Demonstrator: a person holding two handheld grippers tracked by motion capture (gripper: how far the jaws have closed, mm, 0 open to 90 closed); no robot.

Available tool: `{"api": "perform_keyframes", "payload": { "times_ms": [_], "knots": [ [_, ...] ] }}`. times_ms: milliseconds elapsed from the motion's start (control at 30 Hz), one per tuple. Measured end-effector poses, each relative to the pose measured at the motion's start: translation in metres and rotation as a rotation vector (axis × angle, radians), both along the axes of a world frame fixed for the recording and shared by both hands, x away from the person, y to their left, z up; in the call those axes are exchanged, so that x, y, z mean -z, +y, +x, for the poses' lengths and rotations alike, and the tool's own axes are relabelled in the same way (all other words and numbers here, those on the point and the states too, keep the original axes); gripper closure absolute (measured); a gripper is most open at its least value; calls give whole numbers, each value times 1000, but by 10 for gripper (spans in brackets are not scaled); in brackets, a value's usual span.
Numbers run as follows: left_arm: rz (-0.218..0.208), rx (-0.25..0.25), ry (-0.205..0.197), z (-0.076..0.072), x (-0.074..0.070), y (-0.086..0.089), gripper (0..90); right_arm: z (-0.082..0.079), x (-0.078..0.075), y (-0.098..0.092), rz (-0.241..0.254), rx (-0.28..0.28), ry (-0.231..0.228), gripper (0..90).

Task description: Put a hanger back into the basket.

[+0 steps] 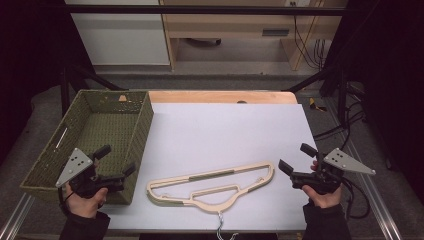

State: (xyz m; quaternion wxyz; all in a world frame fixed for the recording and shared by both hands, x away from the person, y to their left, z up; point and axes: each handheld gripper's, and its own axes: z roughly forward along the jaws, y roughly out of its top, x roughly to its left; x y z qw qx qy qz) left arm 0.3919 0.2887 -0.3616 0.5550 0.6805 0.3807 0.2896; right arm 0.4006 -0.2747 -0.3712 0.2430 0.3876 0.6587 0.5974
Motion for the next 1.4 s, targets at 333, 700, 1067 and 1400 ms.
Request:
{"api": "perform_keyframes", "payload": {
  "times_ms": [333, 700, 1067, 1400],
  "knots": [
    [23, 0, 12, 1, 1, -1, 20, -1, -4, 17, -46, -35, -2, 27],
    [40, 16, 33, 2, 2, -6, 26, -1, -3, 52, -98, -113, 25, 44],
    [17, 44, 74, 5, 2, -5, 4, 1, 1, 96, -147, -209, 68, 66],
    [32, 29, 116, 4, 3, -7, 18, 0, 10, 134, -229, -293, 121, 102]
  ]
}}
